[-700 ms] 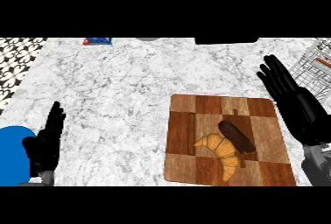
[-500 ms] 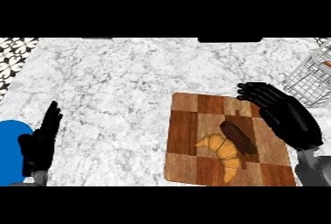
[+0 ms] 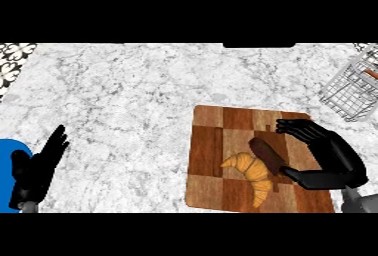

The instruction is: Pick the sweet potato from the cutting board and place it in the tiered basket

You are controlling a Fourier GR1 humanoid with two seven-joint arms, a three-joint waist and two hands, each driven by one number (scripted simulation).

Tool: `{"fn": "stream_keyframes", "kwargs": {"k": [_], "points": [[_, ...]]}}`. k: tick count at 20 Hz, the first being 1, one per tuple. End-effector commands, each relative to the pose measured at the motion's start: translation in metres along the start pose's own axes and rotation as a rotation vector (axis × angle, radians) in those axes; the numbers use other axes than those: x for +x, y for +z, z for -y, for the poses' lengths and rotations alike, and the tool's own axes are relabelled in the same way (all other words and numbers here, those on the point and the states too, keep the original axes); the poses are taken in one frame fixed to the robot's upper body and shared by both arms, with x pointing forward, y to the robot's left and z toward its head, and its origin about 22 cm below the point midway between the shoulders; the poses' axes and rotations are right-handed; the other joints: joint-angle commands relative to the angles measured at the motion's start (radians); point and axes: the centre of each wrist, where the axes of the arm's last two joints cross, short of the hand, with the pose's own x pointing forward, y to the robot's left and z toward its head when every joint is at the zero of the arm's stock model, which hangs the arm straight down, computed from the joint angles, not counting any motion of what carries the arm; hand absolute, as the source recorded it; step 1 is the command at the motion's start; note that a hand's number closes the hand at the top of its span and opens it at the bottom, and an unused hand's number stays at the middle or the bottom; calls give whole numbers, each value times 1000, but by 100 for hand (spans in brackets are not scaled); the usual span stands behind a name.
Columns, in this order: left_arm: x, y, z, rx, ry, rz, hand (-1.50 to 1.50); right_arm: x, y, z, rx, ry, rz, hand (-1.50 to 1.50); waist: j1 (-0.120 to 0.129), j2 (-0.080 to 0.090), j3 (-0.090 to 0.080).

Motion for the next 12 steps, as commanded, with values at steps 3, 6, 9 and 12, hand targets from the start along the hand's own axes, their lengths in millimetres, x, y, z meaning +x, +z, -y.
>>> {"fn": "stream_keyframes", "kwargs": {"k": [3, 6, 9, 12], "points": [[1, 1, -12, -19, -17, -25, 0, 28, 13, 41, 81, 678, -193, -150, 12, -10, -11], [-3, 0, -6, -36, -4, -38, 0, 38, 1, 41, 111, 832, -239, -150, 15, -4, -9], [8, -1, -19, -51, -5, -32, 0, 49, -15, 29, 287, 834, -373, -150, 21, -5, -9], [0, -6, -19, -42, -5, -50, 0, 70, -43, 17, 411, 857, -436, -150, 22, -2, -10]]}}
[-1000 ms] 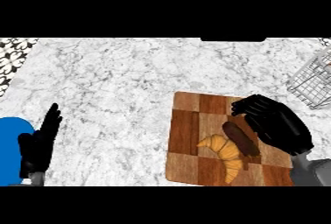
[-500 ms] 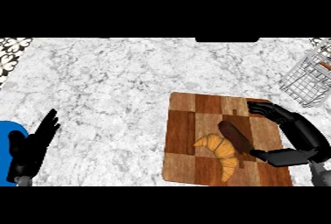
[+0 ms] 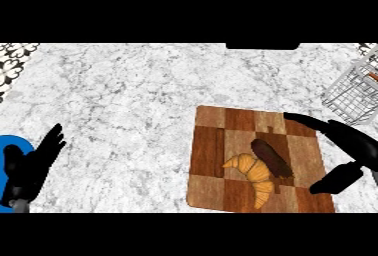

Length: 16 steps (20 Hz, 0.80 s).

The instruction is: Pick the sweet potato from the cutting board and place it in the tiered basket

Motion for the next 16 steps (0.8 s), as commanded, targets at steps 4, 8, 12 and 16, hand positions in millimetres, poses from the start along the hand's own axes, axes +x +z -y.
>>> {"fn": "stream_keyframes", "kwargs": {"k": [4, 8, 12, 16], "points": [[-15, 1, 14, -8, 7, -19, 0, 59, -34, 10, 140, 110, -31, -150, -11, -1, 0], [-3, -3, 10, -2, 11, -12, 0, 82, -51, -9, 181, 87, -88, -150, -14, -2, 1], [-10, 3, 2, 7, 5, -16, 0, 74, -49, 6, 293, 124, -181, -150, -13, -1, 1], [5, 4, -4, 2, 19, -11, 0, 82, -56, 13, 271, 176, -250, -150, -11, -2, 1]]}}
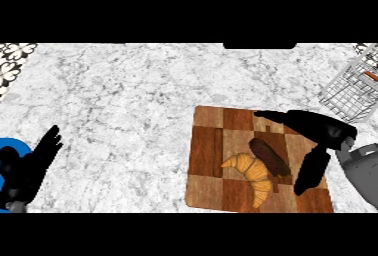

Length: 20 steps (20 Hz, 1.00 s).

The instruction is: Pick the sweet potato from the cutting board and place it in the tiered basket

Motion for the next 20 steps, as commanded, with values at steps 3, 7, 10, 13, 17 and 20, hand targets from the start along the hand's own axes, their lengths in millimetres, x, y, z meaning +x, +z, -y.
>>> {"fn": "stream_keyframes", "kwargs": {"k": [3, 7, 10, 13, 17, 20], "points": [[-4, 4, 1, 1, -3, -25, 0, -7, 11, 14, 13, 62, -126, -150, -4, 0, 0], [5, 13, -1, -8, 3, -26, 0, -8, 7, 25, -12, 23, -144, -150, 0, 0, 0], [11, -4, -2, -3, 11, -1, 0, -47, 22, 21, 30, -5, -136, -150, -6, 1, 0], [-3, 11, 4, -3, -3, 1, 0, -40, -2, 9, 64, -2, -128, -150, 0, 1, 0], [1, 4, -5, -7, -5, -25, 0, -36, 1, 16, 55, -39, -119, -150, -2, 1, 0], [14, -4, -12, -4, 1, -1, 0, -26, -9, -7, 65, -8, -107, -150, -3, 1, 0]]}}
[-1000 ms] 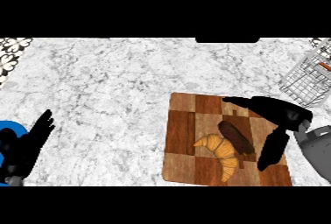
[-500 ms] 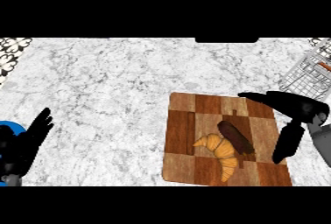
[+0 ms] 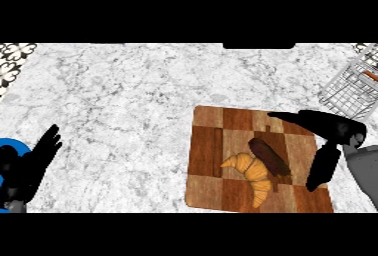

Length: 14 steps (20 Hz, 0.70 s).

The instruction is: Pick the sweet potato from the cutting board and place it in the tiered basket

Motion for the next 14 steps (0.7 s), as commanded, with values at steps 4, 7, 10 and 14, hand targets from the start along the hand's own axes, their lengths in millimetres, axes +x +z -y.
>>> {"fn": "stream_keyframes", "kwargs": {"k": [4, 7, 10, 14], "points": [[-6, 15, -17, 0, -19, 3, 0, -11, -5, -13, -25, -45, 37, -150, 2, 0, -1], [13, 3, 13, 6, 9, -2, 0, -3, -30, -24, 1, 3, 37, -150, 4, 1, -1], [4, 2, -2, -6, 1, -7, 0, -18, -41, -45, -20, -9, 52, -150, 2, 2, -1], [0, 12, -4, -2, -4, -14, 0, -15, -34, -35, -13, -14, 40, -150, 1, 0, -1]]}}
